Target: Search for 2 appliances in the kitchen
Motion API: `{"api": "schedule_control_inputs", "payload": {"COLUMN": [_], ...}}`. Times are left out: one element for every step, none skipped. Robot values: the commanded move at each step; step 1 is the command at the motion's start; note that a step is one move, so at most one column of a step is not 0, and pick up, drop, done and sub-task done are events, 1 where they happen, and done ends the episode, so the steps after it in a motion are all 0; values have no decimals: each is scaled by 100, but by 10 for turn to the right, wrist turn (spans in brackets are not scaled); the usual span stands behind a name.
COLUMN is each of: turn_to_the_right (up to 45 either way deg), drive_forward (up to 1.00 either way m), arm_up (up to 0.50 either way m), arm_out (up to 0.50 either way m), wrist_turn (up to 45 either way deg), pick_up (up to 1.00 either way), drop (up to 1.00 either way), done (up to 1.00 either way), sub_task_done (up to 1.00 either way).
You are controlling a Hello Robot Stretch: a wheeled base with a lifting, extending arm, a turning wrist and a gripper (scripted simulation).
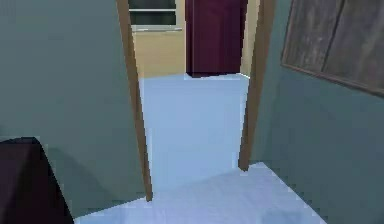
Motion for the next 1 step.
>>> {"api": "schedule_control_inputs", "payload": {"turn_to_the_right": [0], "drive_forward": [100], "arm_up": [0], "arm_out": [0], "wrist_turn": [0], "pick_up": [0], "drop": [0], "done": [0], "sub_task_done": [0]}}
